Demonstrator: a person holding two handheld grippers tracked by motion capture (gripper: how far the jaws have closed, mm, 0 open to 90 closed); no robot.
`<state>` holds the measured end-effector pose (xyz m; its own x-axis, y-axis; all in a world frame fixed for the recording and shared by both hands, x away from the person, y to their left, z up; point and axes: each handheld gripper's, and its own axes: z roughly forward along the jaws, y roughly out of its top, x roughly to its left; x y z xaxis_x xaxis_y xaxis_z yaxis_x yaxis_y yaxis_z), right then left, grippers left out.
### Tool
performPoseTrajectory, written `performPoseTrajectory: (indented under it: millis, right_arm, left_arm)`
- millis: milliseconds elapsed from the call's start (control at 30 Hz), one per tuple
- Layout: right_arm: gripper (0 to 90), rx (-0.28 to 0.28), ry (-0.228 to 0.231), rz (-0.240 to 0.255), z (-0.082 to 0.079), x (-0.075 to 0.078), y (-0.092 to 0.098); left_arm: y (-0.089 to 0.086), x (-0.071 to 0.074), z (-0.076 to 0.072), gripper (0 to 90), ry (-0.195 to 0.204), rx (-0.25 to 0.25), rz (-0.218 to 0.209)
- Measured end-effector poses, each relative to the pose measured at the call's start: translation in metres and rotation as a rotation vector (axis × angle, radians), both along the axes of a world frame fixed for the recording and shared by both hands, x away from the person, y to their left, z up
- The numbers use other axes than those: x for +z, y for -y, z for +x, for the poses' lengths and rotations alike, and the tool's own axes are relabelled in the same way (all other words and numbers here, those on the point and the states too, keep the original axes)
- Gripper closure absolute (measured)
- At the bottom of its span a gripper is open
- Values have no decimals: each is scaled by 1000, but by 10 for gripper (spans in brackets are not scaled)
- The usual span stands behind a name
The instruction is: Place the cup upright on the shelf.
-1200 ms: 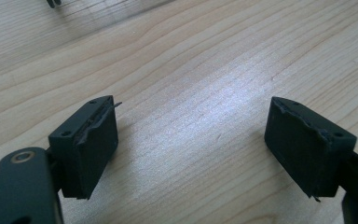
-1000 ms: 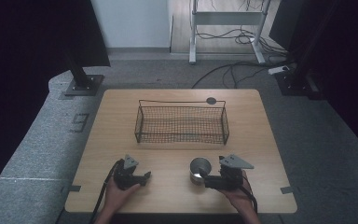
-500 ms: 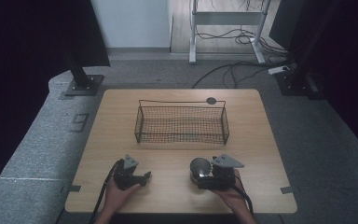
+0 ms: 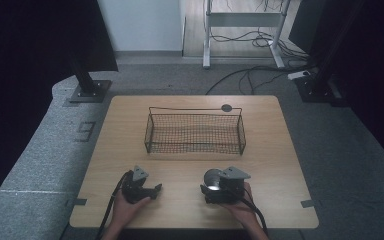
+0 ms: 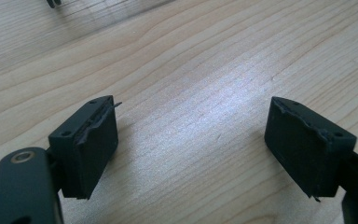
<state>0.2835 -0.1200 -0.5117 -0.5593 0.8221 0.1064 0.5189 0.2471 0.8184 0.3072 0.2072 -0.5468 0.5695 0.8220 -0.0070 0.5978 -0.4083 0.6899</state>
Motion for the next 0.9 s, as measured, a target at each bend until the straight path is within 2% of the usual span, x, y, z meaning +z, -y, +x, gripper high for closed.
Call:
performPoseTrajectory:
  millis: [133, 167, 200, 233, 633, 900]
  right_arm:
    - [57, 5, -7, -26, 0, -3, -2]
    - [91, -12, -4, -40, -1, -4, -3]
    - [110, -42, 18, -58, -2, -6, -3]
    - [143, -43, 24, -56, -2, -6, -3]
    - [157, 11, 37, -64, 0, -7, 2]
    - [161, 13, 54, -41, -1, -4, 7]
  left_arm:
    - [0, 0, 0, 172, 0, 0, 0]
    - [0, 0, 0, 172, 0, 0, 0]
    - [0, 0, 0, 173, 0, 0, 0]
    - [0, 0, 0, 172, 0, 0, 0]
    - [0, 0, 0, 173, 0, 1, 0]
    - [0, 0, 0, 173, 0, 0, 0]
